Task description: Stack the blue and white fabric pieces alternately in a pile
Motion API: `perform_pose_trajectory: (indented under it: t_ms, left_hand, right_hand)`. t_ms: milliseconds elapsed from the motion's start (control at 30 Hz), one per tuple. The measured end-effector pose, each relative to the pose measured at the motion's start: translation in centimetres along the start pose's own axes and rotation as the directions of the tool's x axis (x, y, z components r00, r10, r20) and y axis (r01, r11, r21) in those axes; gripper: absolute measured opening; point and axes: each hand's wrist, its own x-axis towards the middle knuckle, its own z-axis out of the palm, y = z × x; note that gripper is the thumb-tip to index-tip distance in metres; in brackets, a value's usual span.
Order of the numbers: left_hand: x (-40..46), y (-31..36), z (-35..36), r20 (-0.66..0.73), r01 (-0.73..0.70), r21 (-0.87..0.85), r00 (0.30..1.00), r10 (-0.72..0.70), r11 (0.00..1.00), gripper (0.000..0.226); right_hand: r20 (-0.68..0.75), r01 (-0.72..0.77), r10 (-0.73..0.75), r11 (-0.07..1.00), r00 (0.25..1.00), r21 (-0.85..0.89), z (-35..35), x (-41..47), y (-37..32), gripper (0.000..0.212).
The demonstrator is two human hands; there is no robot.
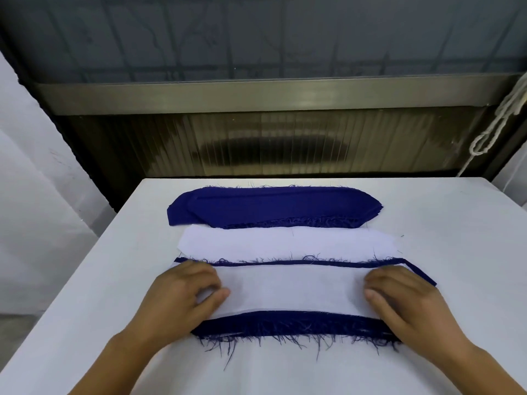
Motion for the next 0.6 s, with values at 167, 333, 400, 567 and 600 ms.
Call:
perform_pose_trajectory:
  t_ms: [167, 333, 400, 567, 600]
  left_hand:
    - [6.1, 3.1, 3.2, 0.069, 0.059, 0.088, 0.996, -0.065, 0.994, 0.039]
    - [9.3, 3.6, 6.9, 0.027, 0.193, 0.087, 0.98, -0.196, 0.977, 0.033]
    - [9.1, 2.7, 7.6, 0.006, 0.25, 0.074, 0.968, -0.251, 0.965, 0.029]
    - [7.8, 0.5, 7.5, -0.062, 0.295, 0.098, 0.955, -0.29, 0.95, 0.017]
    - [7.6, 0.1, 7.2, -0.064, 0.309, 0.11, 0.951, -0.303, 0.945, 0.016]
  right_hand:
    - [0.171, -0.199, 0.199, 0.98, 0.965, -0.017, 3.3, 5.9, -2.0, 0.011]
    - [0.242, -0.319, 0.334, 0.942, 0.911, -0.103, 6.7, 8.7, -1.6, 0.016]
    - [0.236, -0.345, 0.364, 0.931, 0.901, -0.119, 6.9, 8.0, -0.8, 0.017]
    - [0.204, -0.376, 0.392, 0.92, 0.897, -0.115, 5.9, 6.4, 1.6, 0.015]
    - [0.201, -0.388, 0.406, 0.913, 0.892, -0.123, 5.6, 6.3, 2.0, 0.014]
